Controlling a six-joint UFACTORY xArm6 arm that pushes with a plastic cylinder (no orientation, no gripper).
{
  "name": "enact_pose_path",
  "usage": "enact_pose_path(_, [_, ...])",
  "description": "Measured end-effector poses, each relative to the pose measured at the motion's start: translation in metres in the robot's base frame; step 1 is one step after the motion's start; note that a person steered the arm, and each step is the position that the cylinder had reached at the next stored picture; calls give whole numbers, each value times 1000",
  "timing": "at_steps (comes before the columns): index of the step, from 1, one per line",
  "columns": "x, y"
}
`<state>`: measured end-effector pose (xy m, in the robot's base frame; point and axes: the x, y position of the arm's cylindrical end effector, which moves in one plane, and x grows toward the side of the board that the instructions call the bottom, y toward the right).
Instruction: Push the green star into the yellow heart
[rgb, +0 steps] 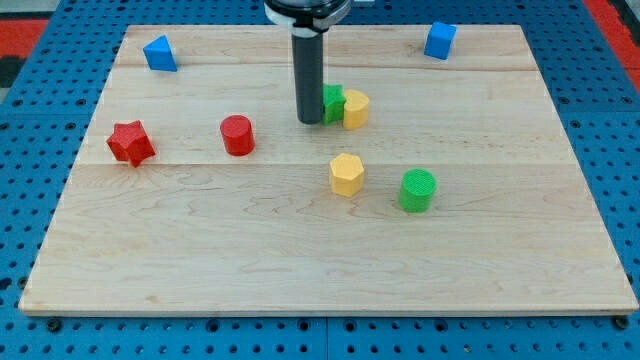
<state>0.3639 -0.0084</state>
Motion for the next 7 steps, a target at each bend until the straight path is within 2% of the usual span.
enact_pose_path(2, [-16,67])
enact_pose_path(3, [-66,57])
enact_pose_path(4, [-118,15])
enact_pose_path(5, [-119,23])
enact_pose_path(6, [-144,82])
enact_pose_path(7, [-172,91])
